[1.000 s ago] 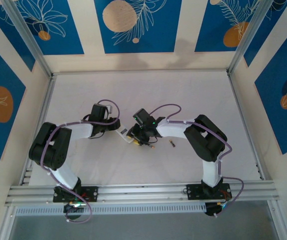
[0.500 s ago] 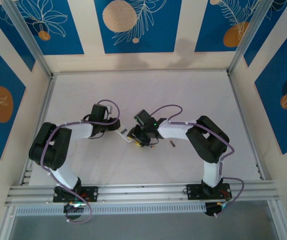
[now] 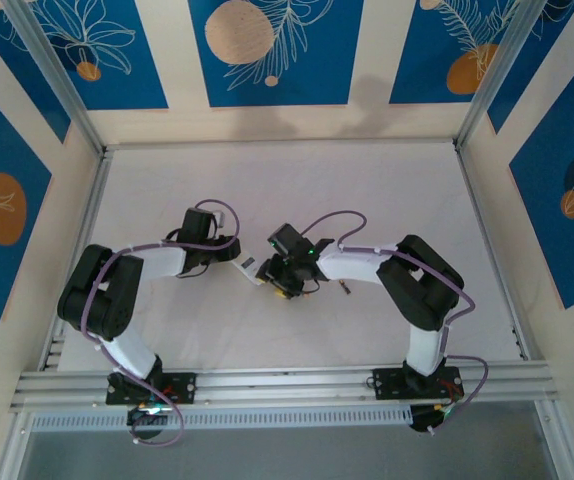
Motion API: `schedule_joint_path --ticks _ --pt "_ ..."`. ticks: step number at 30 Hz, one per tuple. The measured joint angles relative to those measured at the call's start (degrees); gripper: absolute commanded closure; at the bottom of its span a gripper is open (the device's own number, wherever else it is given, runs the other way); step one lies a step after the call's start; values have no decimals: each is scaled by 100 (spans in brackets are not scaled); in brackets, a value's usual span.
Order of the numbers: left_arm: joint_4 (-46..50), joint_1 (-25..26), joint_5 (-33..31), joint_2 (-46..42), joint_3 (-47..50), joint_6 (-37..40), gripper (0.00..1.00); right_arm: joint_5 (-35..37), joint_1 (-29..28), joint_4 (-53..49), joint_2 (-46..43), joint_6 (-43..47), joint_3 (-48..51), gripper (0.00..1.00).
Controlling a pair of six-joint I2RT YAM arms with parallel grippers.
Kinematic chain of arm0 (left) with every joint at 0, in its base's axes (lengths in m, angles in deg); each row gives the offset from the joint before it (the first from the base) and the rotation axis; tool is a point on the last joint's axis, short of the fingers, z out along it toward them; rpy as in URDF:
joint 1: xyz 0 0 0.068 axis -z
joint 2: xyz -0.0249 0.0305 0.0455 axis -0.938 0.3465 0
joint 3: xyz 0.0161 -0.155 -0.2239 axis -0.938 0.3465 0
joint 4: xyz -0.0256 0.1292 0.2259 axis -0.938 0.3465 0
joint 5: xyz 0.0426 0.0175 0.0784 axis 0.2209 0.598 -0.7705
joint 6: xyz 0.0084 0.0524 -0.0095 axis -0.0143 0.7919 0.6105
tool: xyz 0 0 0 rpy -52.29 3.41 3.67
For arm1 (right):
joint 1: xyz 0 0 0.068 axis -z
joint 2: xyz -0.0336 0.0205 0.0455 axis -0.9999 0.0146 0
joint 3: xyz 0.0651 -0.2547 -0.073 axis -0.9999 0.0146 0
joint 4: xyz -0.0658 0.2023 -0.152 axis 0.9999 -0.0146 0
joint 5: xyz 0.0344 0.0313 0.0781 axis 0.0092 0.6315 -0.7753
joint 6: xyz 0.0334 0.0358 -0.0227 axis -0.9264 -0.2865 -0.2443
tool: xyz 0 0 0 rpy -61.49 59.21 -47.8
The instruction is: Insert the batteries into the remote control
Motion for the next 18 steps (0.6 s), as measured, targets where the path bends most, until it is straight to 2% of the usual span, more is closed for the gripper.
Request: schedule_joint_path --ticks 10,18 --pt "0 0 2 0 0 -2 56 125 -13 -520 57 328 -496 44" --pt "0 0 4 0 0 0 56 61 83 -553 555 450 -1005 43"
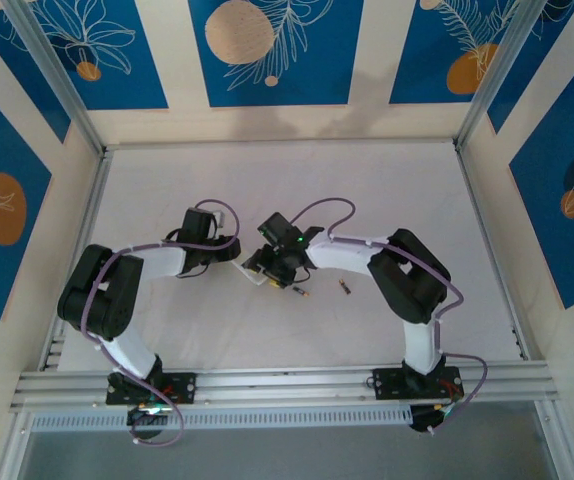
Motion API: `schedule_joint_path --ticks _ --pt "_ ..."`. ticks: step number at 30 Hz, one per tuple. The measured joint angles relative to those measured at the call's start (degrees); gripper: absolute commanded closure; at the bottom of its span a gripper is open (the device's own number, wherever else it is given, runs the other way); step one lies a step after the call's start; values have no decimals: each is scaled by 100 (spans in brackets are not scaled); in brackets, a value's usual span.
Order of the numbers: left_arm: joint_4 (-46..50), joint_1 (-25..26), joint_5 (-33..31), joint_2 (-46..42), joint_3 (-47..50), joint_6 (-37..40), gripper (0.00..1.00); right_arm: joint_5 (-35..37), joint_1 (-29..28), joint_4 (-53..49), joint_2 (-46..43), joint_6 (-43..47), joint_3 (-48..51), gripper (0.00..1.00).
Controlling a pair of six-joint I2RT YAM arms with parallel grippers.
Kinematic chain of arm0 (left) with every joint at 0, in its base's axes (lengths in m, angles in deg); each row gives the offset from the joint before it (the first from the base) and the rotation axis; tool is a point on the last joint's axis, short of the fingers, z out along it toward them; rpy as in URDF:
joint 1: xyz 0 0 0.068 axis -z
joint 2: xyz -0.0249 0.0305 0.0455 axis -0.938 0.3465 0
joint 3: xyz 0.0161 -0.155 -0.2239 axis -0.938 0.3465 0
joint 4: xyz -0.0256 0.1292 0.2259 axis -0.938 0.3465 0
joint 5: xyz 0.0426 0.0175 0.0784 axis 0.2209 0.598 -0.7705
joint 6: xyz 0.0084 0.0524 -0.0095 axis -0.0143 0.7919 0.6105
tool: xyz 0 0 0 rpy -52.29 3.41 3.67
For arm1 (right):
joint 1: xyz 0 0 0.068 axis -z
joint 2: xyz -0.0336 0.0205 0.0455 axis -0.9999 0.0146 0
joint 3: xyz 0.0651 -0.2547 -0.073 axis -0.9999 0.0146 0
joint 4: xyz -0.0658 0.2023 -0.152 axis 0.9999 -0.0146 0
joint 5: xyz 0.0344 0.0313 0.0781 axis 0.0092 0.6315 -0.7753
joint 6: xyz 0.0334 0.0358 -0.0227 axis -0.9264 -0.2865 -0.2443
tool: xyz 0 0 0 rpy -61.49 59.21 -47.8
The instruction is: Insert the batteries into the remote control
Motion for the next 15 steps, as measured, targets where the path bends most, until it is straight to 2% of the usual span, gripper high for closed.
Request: schedule_joint_path --ticks 6,15 --pt "0 0 0 0 0 0 56 -48 59 -83 138 37 -136 43" --pt "0 0 0 0 0 0 56 -116 85 -205 243 50 -219 51"
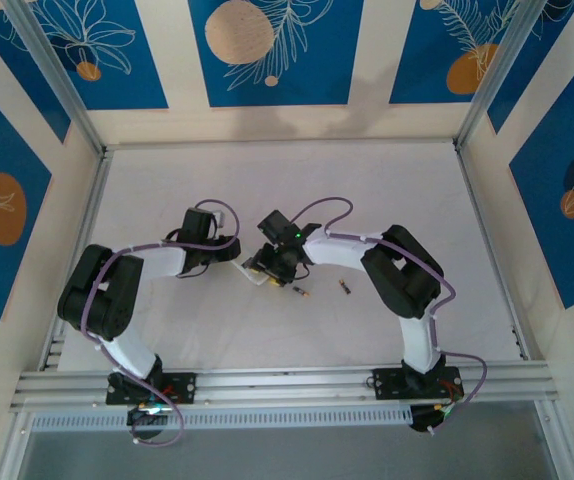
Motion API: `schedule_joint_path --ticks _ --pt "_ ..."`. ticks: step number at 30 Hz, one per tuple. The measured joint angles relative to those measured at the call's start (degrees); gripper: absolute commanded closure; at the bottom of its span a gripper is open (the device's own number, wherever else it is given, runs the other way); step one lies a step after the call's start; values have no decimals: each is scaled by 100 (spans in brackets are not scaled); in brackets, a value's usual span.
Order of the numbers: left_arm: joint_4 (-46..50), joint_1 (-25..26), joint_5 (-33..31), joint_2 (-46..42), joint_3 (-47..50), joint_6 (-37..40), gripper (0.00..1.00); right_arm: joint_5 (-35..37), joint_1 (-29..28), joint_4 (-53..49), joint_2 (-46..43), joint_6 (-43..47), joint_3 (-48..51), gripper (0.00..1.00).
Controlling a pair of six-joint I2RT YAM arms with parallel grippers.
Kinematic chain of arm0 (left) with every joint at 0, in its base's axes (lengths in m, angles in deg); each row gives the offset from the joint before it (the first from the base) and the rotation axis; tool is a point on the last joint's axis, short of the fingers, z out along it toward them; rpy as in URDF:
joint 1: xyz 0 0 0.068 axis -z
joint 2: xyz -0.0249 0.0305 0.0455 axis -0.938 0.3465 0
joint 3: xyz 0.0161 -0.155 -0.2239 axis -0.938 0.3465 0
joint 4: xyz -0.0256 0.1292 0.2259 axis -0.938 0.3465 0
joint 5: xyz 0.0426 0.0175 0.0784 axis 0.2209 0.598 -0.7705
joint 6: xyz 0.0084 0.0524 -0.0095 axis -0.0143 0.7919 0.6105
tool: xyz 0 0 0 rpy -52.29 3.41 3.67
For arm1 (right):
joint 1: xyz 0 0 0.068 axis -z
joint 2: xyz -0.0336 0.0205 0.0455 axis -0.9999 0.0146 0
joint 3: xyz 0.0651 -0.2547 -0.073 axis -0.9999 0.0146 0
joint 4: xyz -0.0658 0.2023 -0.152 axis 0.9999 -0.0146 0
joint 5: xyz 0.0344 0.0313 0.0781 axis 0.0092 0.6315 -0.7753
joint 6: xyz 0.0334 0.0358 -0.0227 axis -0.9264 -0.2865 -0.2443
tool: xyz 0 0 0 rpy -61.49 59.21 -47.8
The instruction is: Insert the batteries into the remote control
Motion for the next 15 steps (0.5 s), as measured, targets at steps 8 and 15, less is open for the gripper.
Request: schedule_joint_path --ticks 8,15 --pt "0 0 7 0 0 -2 56 -17 7 70 -44 -46 105 56" --pt "0 0 7 0 0 0 56 -15 4 402 -210 -133 428 56"
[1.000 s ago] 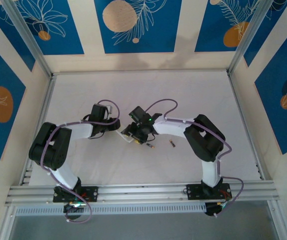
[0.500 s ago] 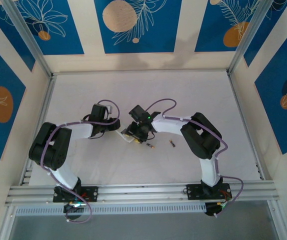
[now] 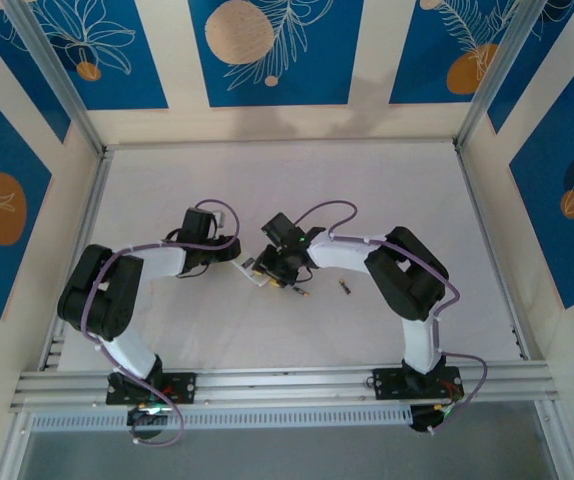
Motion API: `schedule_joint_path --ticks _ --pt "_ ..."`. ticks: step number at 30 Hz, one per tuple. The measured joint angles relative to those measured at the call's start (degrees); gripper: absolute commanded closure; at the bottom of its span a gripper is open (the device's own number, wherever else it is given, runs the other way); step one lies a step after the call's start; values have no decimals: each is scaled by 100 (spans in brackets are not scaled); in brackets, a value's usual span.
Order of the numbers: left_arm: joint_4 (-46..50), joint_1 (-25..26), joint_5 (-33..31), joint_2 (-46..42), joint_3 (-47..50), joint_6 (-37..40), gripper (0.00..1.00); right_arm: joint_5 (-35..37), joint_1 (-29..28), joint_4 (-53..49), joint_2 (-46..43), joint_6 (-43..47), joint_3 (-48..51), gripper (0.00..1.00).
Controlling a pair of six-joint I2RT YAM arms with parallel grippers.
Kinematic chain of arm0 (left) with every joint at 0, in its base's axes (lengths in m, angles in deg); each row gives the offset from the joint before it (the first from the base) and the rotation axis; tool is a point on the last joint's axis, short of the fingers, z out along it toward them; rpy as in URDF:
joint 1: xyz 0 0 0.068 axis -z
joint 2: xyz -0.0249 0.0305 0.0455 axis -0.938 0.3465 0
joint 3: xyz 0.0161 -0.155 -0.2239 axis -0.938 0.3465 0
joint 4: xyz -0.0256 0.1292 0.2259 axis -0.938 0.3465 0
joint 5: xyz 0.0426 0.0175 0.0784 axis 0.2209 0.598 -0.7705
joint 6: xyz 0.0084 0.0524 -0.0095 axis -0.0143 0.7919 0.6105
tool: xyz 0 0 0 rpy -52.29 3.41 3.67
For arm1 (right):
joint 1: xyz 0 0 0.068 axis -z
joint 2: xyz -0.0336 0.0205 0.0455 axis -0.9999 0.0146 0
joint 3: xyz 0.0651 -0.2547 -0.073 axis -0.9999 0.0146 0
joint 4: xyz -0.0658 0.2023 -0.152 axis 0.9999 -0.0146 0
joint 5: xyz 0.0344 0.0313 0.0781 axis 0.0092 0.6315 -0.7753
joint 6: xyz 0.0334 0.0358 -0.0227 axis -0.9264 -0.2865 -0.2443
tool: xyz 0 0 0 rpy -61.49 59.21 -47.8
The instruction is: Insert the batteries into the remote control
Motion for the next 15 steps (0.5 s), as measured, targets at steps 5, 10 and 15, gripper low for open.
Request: schedule_joint_path --ticks 5,10,15 --pt "0 0 0 0 0 -2 56 11 -11 81 -155 -76 221 56" --pt "0 0 0 0 0 0 56 26 -28 144 -243 -133 354 55" --pt "0 0 -2 -2 0 0 56 70 -50 223 -299 -173 452 55"
